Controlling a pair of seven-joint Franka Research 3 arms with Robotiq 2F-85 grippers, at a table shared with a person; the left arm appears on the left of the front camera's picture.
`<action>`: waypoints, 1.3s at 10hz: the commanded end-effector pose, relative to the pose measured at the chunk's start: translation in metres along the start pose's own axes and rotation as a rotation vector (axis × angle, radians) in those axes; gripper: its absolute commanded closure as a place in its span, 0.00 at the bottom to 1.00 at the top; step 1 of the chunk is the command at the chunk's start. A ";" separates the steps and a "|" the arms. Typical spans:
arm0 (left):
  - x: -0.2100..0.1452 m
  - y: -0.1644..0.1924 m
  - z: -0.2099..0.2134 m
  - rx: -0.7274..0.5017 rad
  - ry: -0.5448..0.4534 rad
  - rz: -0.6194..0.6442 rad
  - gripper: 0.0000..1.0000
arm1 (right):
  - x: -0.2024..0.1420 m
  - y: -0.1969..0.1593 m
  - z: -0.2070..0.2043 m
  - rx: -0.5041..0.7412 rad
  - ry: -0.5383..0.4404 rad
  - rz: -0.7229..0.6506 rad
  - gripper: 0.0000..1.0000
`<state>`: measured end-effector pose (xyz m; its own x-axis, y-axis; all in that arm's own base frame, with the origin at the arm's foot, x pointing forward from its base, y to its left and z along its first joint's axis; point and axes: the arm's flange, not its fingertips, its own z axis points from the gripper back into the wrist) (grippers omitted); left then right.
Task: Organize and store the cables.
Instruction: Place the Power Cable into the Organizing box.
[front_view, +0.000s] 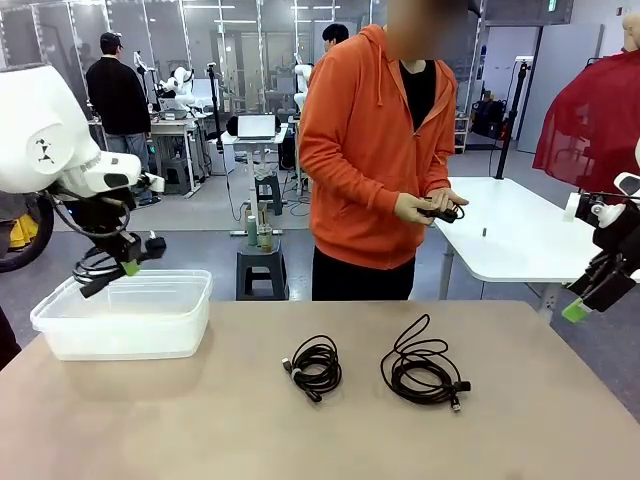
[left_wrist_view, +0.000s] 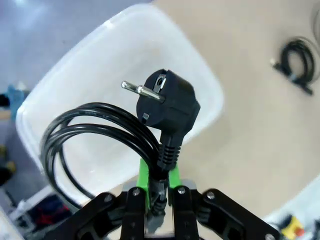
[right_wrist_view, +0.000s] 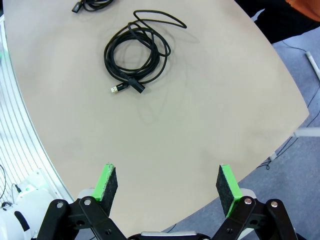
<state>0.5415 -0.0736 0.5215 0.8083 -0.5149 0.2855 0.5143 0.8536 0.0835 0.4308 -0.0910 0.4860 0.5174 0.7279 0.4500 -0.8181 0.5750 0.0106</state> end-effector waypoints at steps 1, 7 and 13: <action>0.018 0.022 -0.005 -0.002 0.018 0.179 0.83 | 0.002 -0.002 0.002 0.009 0.000 0.001 0.00; 0.004 0.089 -0.055 0.007 0.052 0.400 0.83 | 0.002 -0.002 0.002 0.009 0.000 0.001 0.00; 0.020 0.114 -0.109 -0.041 0.056 0.485 0.83 | 0.002 -0.002 0.002 0.009 0.000 0.001 0.00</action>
<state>0.6363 0.0046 0.4300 0.9736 -0.0925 0.2087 0.1114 0.9905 -0.0808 0.4312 -0.0911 0.4861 0.5175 0.7280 0.4497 -0.8181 0.5750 0.0105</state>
